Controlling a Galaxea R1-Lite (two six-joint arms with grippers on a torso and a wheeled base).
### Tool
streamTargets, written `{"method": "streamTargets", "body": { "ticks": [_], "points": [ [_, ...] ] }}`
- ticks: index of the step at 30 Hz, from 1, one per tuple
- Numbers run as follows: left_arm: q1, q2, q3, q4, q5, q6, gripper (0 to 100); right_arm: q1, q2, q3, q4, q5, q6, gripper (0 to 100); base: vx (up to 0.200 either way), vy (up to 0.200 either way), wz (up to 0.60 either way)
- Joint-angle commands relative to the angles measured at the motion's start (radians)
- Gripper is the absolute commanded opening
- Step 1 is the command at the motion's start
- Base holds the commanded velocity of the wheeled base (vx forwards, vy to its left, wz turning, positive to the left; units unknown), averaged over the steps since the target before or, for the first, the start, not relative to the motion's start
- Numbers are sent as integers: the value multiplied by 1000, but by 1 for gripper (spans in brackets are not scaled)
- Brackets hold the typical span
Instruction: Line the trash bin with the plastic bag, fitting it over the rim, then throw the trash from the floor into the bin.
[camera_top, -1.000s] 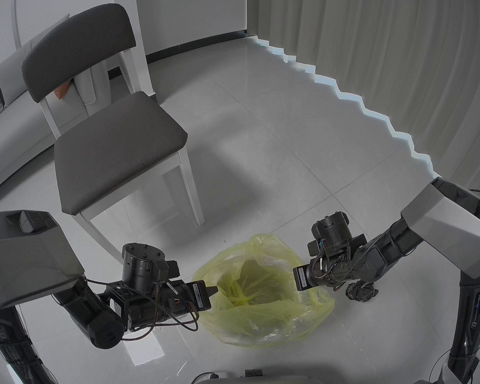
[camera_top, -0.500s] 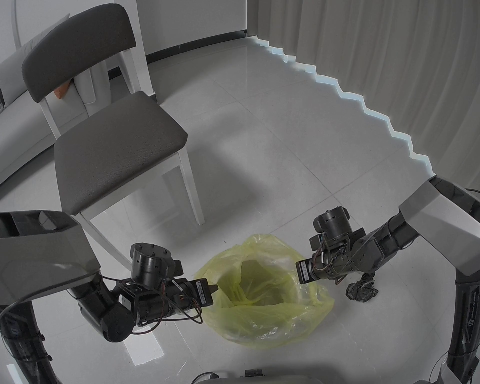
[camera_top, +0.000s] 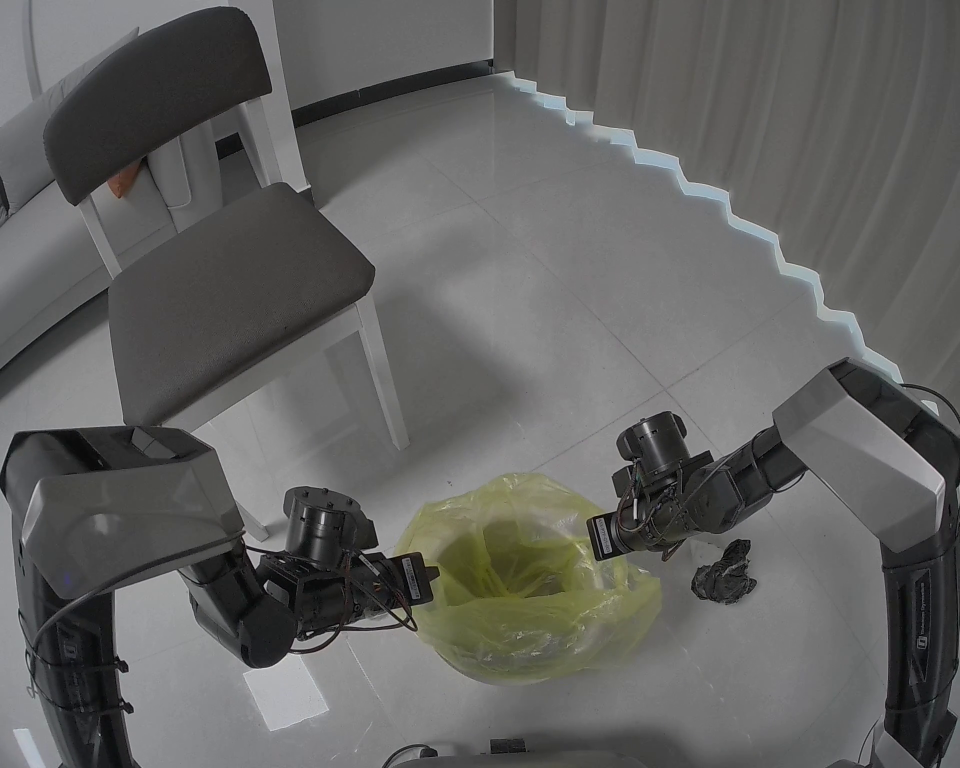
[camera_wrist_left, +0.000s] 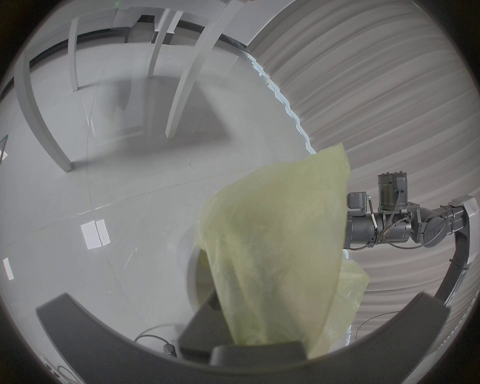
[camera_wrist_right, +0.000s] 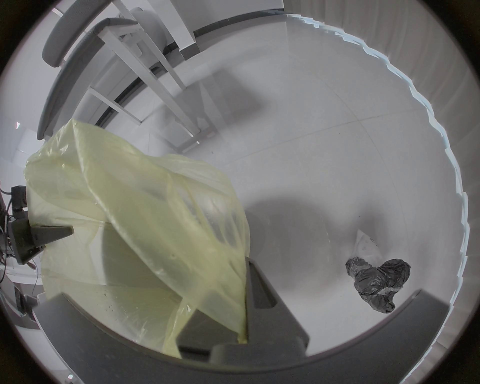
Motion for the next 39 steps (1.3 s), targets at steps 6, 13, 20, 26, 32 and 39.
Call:
{"method": "streamTargets", "body": {
  "ticks": [6, 13, 20, 26, 32, 39],
  "points": [
    [11, 7, 26, -13, 2, 0, 0, 3, 29, -3, -7, 1, 3, 0, 0, 0, 0],
    [28, 2, -15, -10, 2, 0, 0, -10, 23, -11, -4, 1, 0, 100, 0, 0, 0],
    [25, 7, -8, -13, 8, 0, 0, -54, -109, 82, -2, -1, -56, 100, 0, 0, 0],
    [25, -4, -9, -18, 11, 0, 0, -50, -271, 184, -10, -1, -81, 100, 0, 0, 0],
    [27, -33, 29, -30, 14, 1, 0, 39, -382, 242, -10, -2, -78, 100, 0, 0, 0],
    [30, -52, 51, -30, 25, 0, 0, 214, -405, 322, -13, -13, -81, 100, 0, 0, 0]
  ]
}}
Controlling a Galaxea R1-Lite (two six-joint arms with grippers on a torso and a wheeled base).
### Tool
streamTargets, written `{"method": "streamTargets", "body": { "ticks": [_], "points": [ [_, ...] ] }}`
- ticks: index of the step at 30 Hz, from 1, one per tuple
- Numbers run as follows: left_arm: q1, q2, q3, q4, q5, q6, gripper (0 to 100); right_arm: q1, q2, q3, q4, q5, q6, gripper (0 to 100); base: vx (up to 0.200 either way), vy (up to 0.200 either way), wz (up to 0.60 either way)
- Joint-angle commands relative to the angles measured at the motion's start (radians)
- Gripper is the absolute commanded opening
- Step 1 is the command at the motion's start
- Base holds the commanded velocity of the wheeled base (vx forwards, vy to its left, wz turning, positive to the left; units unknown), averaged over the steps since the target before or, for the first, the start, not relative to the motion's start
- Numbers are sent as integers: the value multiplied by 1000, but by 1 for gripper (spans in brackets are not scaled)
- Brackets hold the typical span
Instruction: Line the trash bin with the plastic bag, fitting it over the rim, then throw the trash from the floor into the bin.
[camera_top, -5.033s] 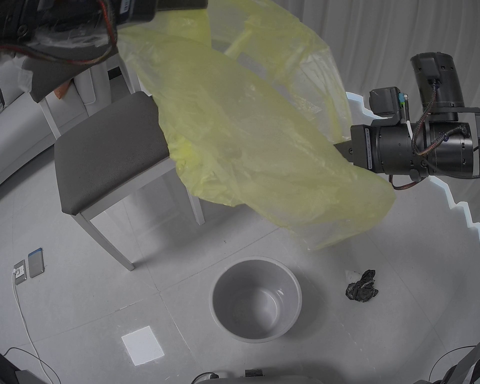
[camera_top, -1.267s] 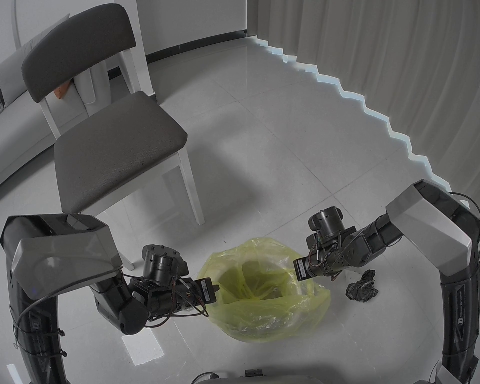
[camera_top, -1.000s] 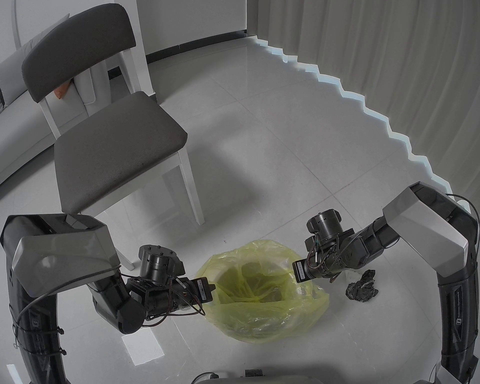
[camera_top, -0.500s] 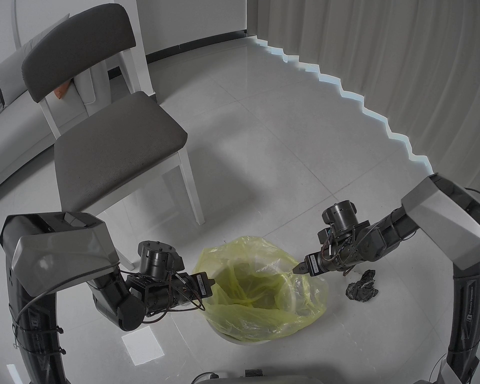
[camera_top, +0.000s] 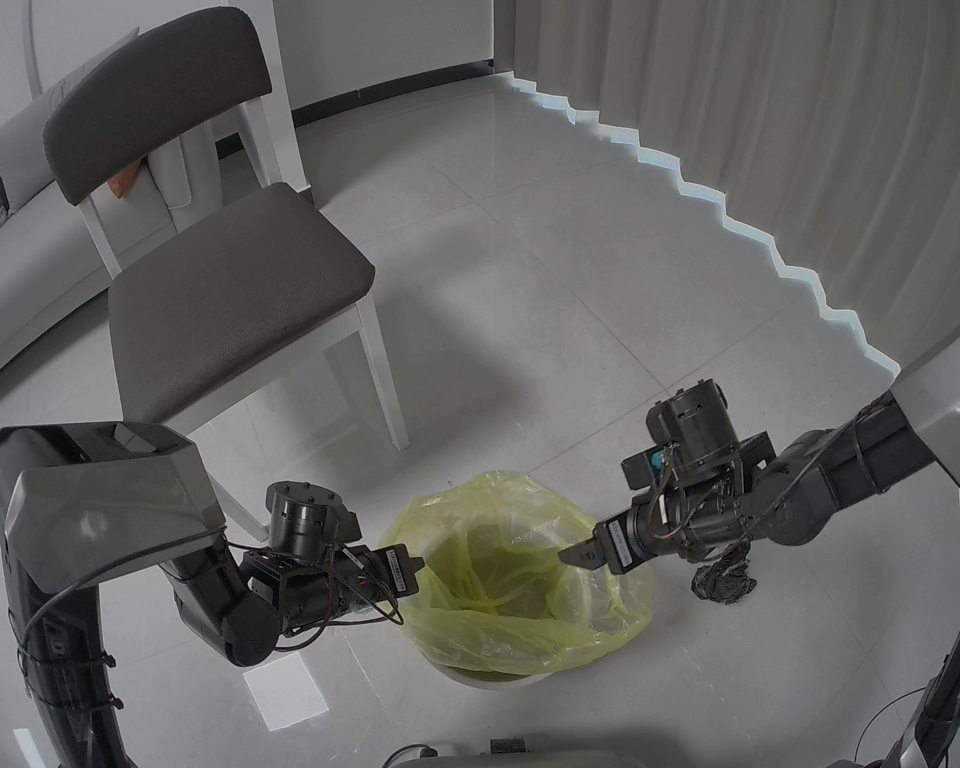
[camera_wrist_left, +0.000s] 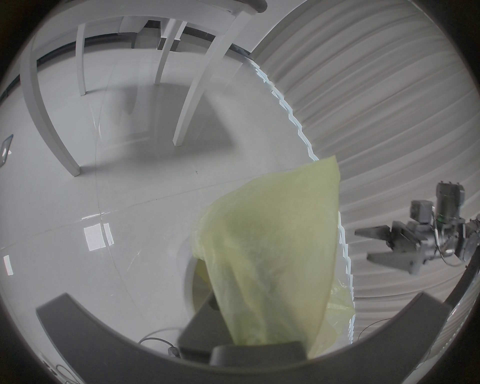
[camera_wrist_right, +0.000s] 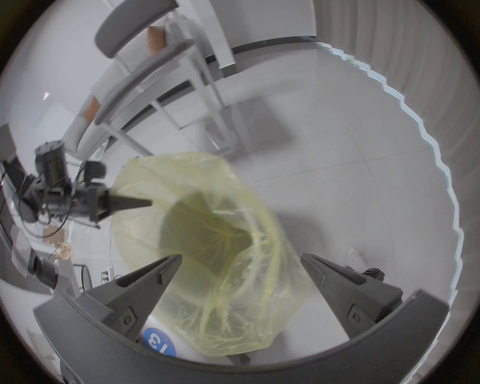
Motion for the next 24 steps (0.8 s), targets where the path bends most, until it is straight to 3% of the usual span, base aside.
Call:
{"method": "streamTargets", "body": {
  "ticks": [1, 3, 4, 24],
  "points": [
    [4, -14, 9, -2, 12, -1, 0, 129, -18, 59, -10, -7, -5, 100, 0, 0, 0],
    [4, -12, 12, -7, 21, 1, 0, 145, 14, 56, -21, -7, -7, 100, 0, 0, 0],
    [4, -14, 13, -12, 22, 1, 100, 149, 22, 56, -24, -7, -7, 100, 0, 0, 0],
    [17, -11, 56, -71, 22, 1, 100, 300, 165, 25, -44, -2, -65, 100, 0, 0, 0]
  ]
}}
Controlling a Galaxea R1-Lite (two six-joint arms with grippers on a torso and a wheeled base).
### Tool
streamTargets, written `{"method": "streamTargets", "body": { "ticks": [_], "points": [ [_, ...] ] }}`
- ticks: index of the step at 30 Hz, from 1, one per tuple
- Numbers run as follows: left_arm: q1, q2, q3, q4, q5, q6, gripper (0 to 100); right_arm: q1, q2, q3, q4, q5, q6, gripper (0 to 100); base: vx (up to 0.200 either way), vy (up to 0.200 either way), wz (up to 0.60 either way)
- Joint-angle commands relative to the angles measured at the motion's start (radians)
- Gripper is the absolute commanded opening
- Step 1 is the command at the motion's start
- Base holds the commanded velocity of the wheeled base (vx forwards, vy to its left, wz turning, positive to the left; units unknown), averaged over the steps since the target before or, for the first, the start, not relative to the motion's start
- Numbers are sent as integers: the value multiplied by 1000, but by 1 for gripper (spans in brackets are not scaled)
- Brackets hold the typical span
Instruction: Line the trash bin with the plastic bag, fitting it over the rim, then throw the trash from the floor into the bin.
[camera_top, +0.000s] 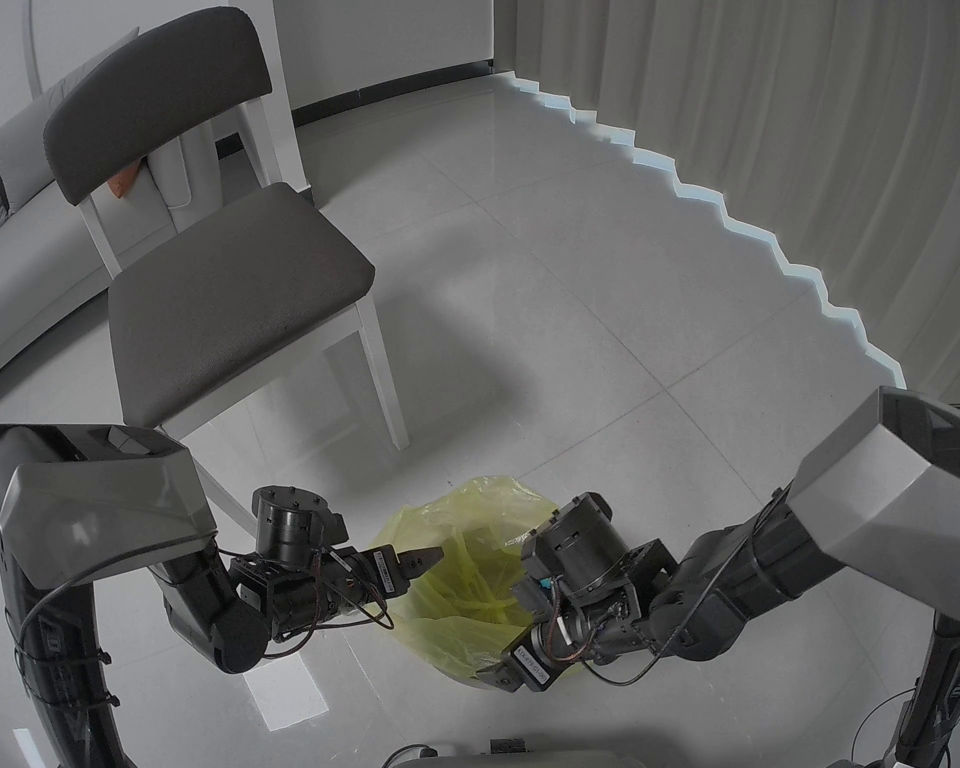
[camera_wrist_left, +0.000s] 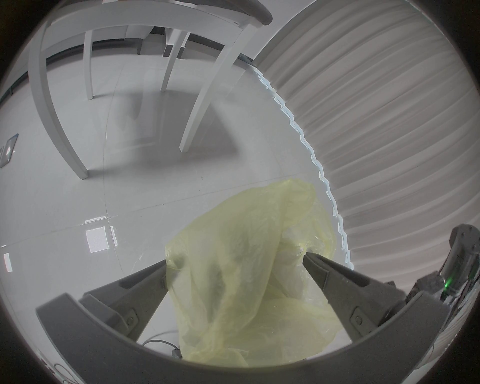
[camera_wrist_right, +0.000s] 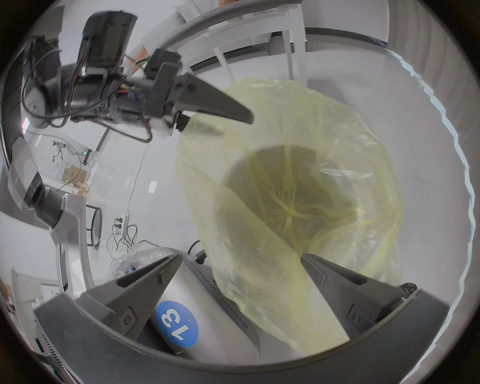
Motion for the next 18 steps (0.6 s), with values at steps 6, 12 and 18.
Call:
{"method": "streamTargets", "body": {
  "ticks": [6, 12, 18],
  "points": [
    [-5, -2, -4, -3, 0, -1, 100, 29, 86, -49, 3, -1, -24, 100, 0, 0, 0],
    [-3, -14, -1, -3, 0, -1, 100, -2, 135, -104, 11, -1, -46, 100, 0, 0, 0],
    [-6, -25, -1, -3, 0, -1, 100, -4, 156, -118, 12, -1, -75, 100, 0, 0, 0]
  ]
}}
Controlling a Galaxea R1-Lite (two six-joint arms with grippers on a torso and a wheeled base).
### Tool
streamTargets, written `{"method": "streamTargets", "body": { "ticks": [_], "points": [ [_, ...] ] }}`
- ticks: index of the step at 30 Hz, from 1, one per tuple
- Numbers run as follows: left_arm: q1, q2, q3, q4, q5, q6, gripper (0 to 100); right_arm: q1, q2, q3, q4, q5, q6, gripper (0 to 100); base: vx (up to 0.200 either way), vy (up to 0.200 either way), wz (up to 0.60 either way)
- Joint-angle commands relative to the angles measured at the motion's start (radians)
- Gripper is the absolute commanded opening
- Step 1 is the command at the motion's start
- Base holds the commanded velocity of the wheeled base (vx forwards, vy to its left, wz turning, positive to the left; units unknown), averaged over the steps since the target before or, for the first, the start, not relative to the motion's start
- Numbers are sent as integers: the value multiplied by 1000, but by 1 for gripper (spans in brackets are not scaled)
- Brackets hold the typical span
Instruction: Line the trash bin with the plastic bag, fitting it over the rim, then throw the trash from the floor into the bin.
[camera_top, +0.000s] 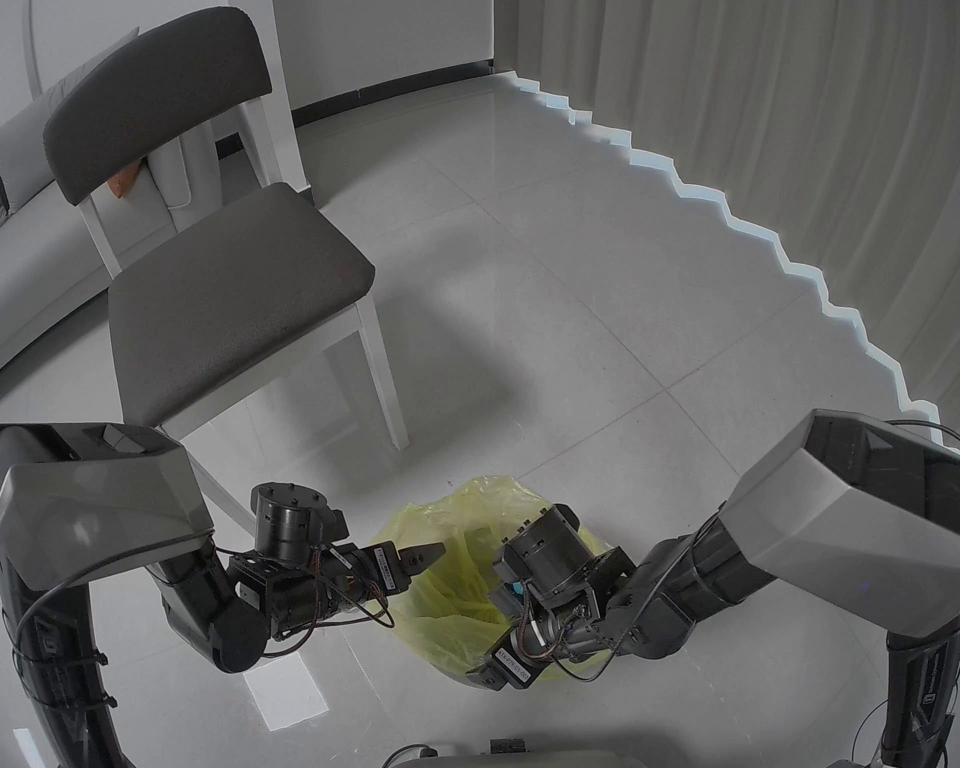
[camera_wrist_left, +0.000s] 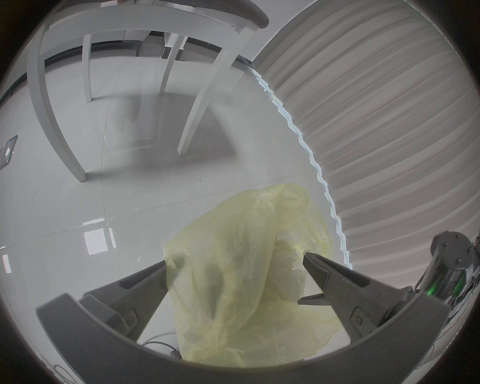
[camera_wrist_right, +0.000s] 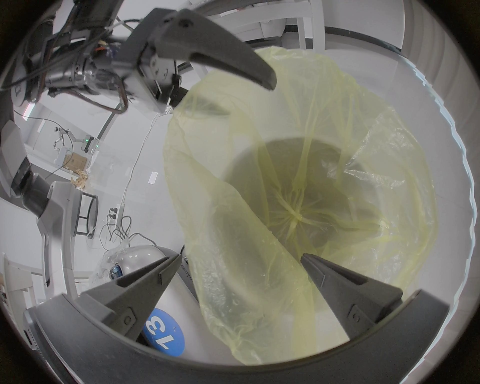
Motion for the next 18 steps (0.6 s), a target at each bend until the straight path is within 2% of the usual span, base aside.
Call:
{"method": "streamTargets", "body": {
  "ticks": [1, 2, 18],
  "points": [
    [-2, -12, 0, 0, 0, 0, 100, -2, 30, -10, 1, 0, -10, 100, 0, 0, 0],
    [-2, -14, 0, 0, 0, 0, 100, 0, 30, -13, 3, 0, -10, 0, 0, 0, 0],
    [-8, -175, 80, 18, 0, 0, 100, 90, -203, 111, 18, -4, 1, 0, 0, 0, 0]
  ]
}}
